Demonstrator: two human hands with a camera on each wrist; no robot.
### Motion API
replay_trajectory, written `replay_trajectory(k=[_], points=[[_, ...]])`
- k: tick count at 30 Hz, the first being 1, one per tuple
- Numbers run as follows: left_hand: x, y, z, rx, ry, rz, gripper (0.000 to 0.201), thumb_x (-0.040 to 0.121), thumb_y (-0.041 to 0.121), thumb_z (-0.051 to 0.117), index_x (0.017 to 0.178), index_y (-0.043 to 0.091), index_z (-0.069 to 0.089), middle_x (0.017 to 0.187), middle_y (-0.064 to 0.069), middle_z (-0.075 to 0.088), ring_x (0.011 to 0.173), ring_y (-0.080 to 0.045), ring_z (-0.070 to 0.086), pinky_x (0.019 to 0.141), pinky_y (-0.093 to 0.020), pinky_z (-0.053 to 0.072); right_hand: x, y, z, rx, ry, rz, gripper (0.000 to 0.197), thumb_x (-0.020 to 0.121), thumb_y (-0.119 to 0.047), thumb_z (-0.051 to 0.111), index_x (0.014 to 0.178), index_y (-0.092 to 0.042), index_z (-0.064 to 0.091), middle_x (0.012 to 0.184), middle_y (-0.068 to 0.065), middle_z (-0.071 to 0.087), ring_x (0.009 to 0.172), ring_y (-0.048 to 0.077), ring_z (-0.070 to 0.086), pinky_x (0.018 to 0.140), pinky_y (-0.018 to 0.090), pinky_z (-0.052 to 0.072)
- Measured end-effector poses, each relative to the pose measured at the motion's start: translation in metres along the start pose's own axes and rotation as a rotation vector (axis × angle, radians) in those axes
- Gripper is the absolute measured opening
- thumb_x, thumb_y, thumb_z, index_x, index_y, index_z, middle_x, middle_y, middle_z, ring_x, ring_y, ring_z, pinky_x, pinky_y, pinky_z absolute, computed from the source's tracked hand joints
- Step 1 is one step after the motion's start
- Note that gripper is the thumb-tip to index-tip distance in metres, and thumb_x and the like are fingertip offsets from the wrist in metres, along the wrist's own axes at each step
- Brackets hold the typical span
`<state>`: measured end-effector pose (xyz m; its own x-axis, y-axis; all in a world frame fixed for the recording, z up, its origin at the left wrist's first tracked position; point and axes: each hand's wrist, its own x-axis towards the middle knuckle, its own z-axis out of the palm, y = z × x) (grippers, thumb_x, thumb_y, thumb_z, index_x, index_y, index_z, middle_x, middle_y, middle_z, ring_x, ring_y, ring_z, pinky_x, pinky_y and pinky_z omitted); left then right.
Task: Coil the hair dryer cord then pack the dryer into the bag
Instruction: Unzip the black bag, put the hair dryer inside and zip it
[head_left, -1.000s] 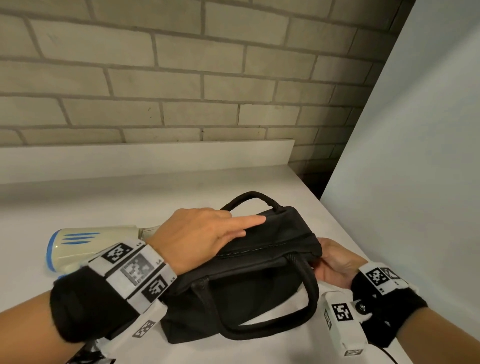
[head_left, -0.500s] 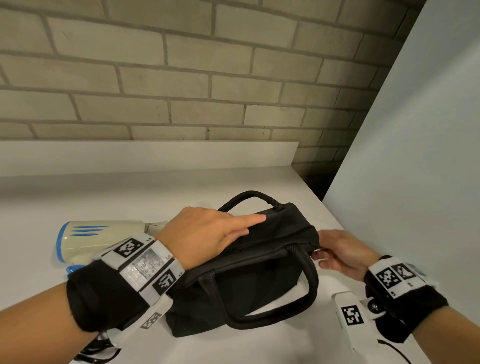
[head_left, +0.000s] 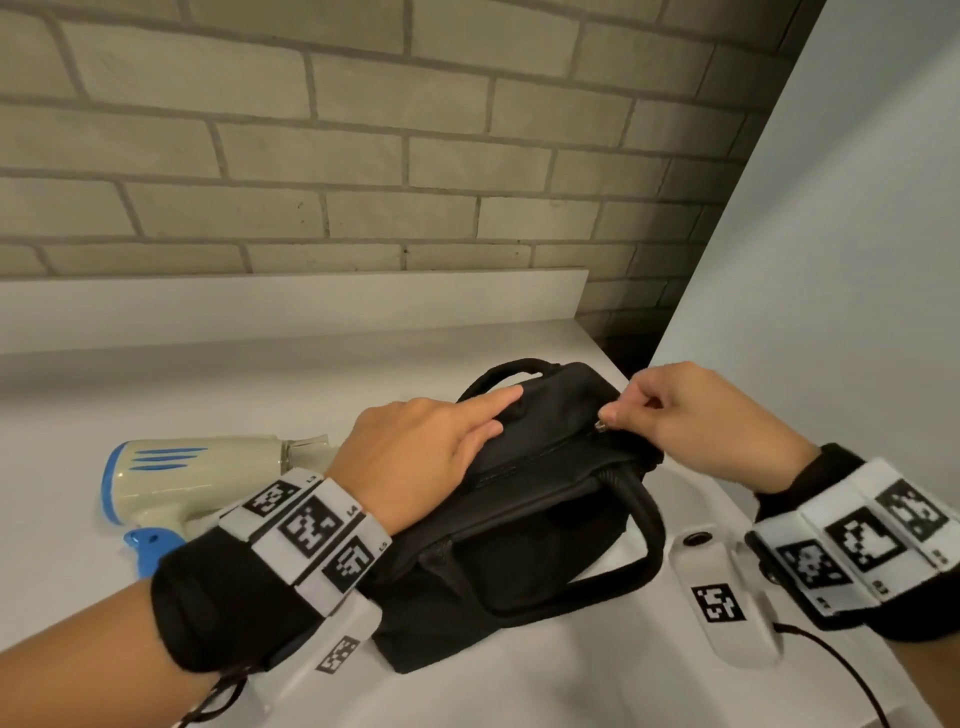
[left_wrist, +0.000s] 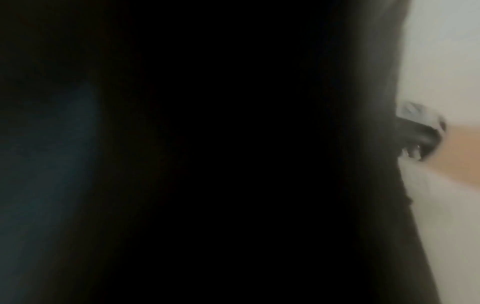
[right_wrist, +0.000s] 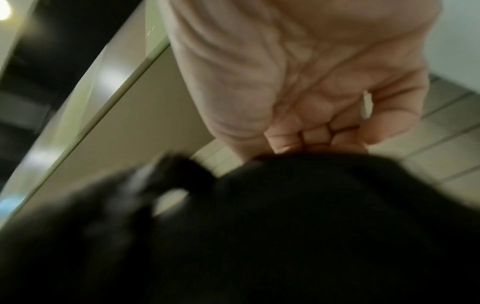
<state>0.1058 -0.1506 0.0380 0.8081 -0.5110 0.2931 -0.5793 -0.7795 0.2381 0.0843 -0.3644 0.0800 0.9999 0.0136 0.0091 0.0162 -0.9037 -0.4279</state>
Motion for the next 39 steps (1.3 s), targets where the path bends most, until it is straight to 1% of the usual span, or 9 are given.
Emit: replay_trajectory(k=[6,9,12,18,24,30,33,36,39], points=[[0.013,0.021,0.002,-0.281,0.003,-0.138,0.039,0.093,0.037,0.033,0.13,0.05,0.031,0.119,0.002,0.064,0.105,-0.021,0.058,0.081,-0.034,0.047,-0.016,-0.052,0.017,-0.068,-0.103,-0.161,0.023,0.085,-0.04,0.055,0.068,-0.025,0.06,0.065,-0.007,0.059,0.063,0.01,0.054,0.061,0.028,0.042],[0.03,0.014,0.004,-0.717,-0.079,-0.276,0.04,0.093,0.02,0.04,0.131,0.035,0.04,0.132,0.0,0.054,0.118,-0.017,0.051,0.1,-0.031,0.04,-0.027,-0.071,0.032,-0.365,0.131,-0.369,0.026,0.084,-0.034,0.05,0.065,-0.019,0.061,0.067,-0.003,0.064,0.066,0.019,0.059,0.066,0.034,0.043],[0.035,0.007,0.003,-0.964,-0.13,-0.358,0.041,0.093,0.01,0.042,0.131,0.025,0.042,0.11,-0.005,0.061,0.087,-0.011,0.06,0.079,-0.018,0.048,-0.047,-0.085,0.067,-0.471,0.343,-0.499,0.02,0.07,-0.025,0.054,0.051,-0.019,0.054,0.049,-0.003,0.053,0.048,0.018,0.048,0.061,0.03,0.028],[0.029,0.003,0.009,-1.035,-0.133,-0.401,0.038,0.093,0.014,0.042,0.128,0.029,0.044,0.091,-0.002,0.066,0.081,-0.021,0.064,0.08,-0.035,0.053,-0.06,-0.084,0.093,-0.546,0.566,-0.713,0.031,0.077,-0.01,0.05,0.047,-0.016,0.046,0.047,-0.002,0.043,0.05,0.015,0.033,0.059,0.027,0.021],[0.023,-0.016,0.004,-1.255,-0.245,-0.526,0.041,0.091,0.014,0.045,0.129,0.031,0.04,0.099,-0.006,0.066,0.088,-0.022,0.06,0.083,-0.038,0.05,-0.071,-0.077,0.064,-0.446,0.378,-0.609,0.032,0.077,-0.031,0.046,0.047,-0.025,0.049,0.047,-0.01,0.036,0.049,0.011,0.034,0.06,0.027,0.023],[0.021,-0.017,0.009,-1.249,-0.193,-0.546,0.046,0.092,0.014,0.045,0.132,0.035,0.034,0.08,0.001,0.065,0.071,-0.011,0.061,0.052,-0.021,0.051,-0.085,-0.062,0.123,-0.924,-0.038,-0.72,0.029,0.069,-0.045,0.062,0.047,-0.026,0.058,0.047,-0.013,0.048,0.05,0.006,0.044,0.064,0.027,0.018],[0.02,-0.015,0.007,-1.161,-0.199,-0.477,0.047,0.092,0.017,0.045,0.134,0.034,0.031,0.088,-0.004,0.067,0.077,-0.019,0.063,0.064,-0.029,0.054,-0.081,-0.052,0.135,-0.826,-0.027,-0.701,0.029,0.074,-0.035,0.058,0.047,-0.026,0.056,0.048,-0.012,0.049,0.049,0.008,0.044,0.062,0.026,0.017],[0.023,-0.022,0.002,-1.061,-0.191,-0.412,0.048,0.092,0.016,0.045,0.136,0.029,0.031,0.086,0.004,0.065,0.07,-0.015,0.066,0.055,-0.024,0.053,-0.079,-0.067,0.109,-0.504,0.218,-0.781,0.027,0.082,-0.031,0.051,0.056,-0.029,0.06,0.055,-0.012,0.051,0.053,0.01,0.045,0.061,0.026,0.021],[0.024,-0.033,-0.009,-0.949,-0.298,-0.337,0.052,0.091,0.017,0.047,0.138,0.027,0.027,0.112,-0.002,0.065,0.102,-0.035,0.062,0.089,-0.051,0.05,-0.054,-0.063,0.059,-0.189,0.3,-0.811,0.034,0.075,-0.01,0.038,0.089,-0.027,0.063,0.084,-0.005,0.067,0.079,0.016,0.057,0.075,0.031,0.034]])
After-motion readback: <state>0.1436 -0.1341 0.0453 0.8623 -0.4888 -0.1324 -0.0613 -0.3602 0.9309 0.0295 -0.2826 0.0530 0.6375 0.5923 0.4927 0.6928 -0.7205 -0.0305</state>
